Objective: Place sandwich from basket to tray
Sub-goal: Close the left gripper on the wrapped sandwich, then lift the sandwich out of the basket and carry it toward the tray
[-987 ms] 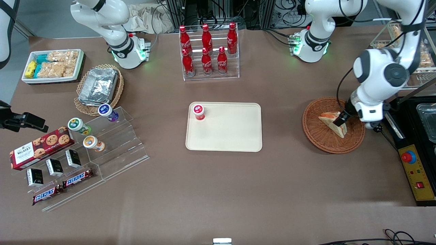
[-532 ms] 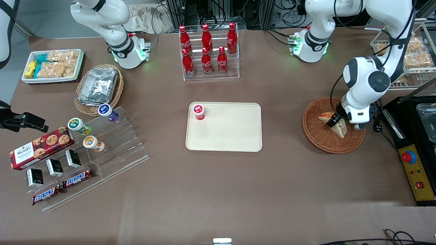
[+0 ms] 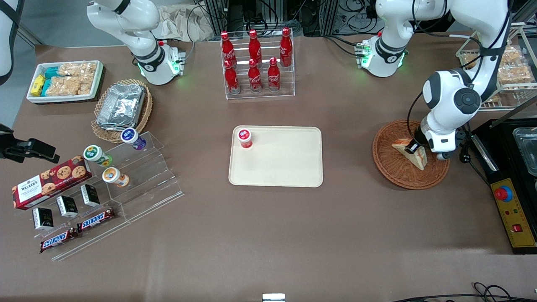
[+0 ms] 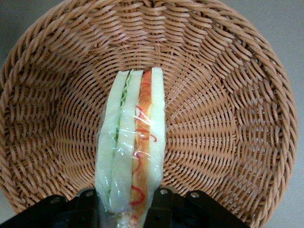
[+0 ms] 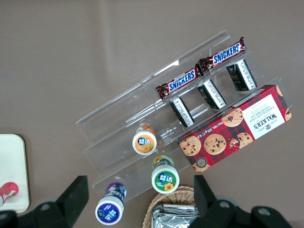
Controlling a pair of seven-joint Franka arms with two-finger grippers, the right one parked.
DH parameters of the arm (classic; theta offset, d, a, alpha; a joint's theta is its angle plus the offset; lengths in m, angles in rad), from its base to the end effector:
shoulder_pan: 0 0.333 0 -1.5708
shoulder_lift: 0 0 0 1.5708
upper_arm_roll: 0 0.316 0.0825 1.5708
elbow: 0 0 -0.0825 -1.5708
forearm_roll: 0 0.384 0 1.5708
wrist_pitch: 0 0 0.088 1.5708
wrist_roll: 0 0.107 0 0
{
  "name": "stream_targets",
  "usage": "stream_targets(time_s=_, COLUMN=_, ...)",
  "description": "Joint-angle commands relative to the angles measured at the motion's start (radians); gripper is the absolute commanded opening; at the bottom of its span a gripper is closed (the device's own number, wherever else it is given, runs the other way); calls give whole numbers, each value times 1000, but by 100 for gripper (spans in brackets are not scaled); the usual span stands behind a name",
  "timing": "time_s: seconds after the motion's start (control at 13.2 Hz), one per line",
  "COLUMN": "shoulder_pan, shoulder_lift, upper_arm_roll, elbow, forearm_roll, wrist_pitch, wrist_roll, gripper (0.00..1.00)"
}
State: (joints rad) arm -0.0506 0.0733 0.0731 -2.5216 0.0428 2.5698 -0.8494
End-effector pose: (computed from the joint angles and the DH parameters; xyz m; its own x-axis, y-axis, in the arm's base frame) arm 0.4607 0.0100 0.2479 0.6709 0.7416 0.0039 0.7412 -0.6703 -0.0374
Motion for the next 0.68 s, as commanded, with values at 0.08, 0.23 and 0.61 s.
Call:
stream_targets(time_s=0.08, shoulder_pan=0, shoulder_lift=-85, upper_arm_roll=-2, elbow=32, forearm_roll=35, wrist_pitch=-118, wrist_roll=2, gripper=0)
stream_targets(time_s=0.23, shoulder_pan=1, shoulder_lift=-157, upper_arm_roll=1, elbow=136, forearm_roll=65, wrist_pitch=-323, wrist_roll=77, gripper=0)
stream_targets(time_s=0.61, shoulder_pan=1, shoulder_lift=-164, upper_arm_roll=-2, elbow=614, forearm_roll=52, wrist_pitch=-897, wrist_roll=303, gripper=0)
